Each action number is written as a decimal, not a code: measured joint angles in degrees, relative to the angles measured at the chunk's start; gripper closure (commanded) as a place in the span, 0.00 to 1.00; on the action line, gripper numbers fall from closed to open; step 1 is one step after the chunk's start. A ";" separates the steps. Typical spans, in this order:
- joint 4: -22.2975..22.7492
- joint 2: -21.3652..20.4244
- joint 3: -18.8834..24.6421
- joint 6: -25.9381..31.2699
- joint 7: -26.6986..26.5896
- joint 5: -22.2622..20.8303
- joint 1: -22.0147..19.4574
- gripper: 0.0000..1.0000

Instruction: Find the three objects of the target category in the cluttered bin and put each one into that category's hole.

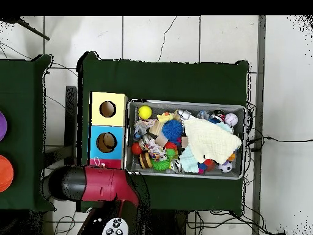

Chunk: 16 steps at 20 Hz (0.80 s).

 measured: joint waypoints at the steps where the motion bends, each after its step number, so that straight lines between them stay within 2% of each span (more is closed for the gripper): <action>1: -0.33 0.00 0.00 0.34 0.00 -0.42 -0.01 0.00; 6: -1.77 -0.02 0.00 3.60 0.00 -1.71 -0.09 0.00; 12: -4.56 -0.40 0.00 11.26 0.00 -2.69 -0.39 0.00; 16: -5.01 -0.76 0.01 12.78 0.00 -2.70 -0.70 0.00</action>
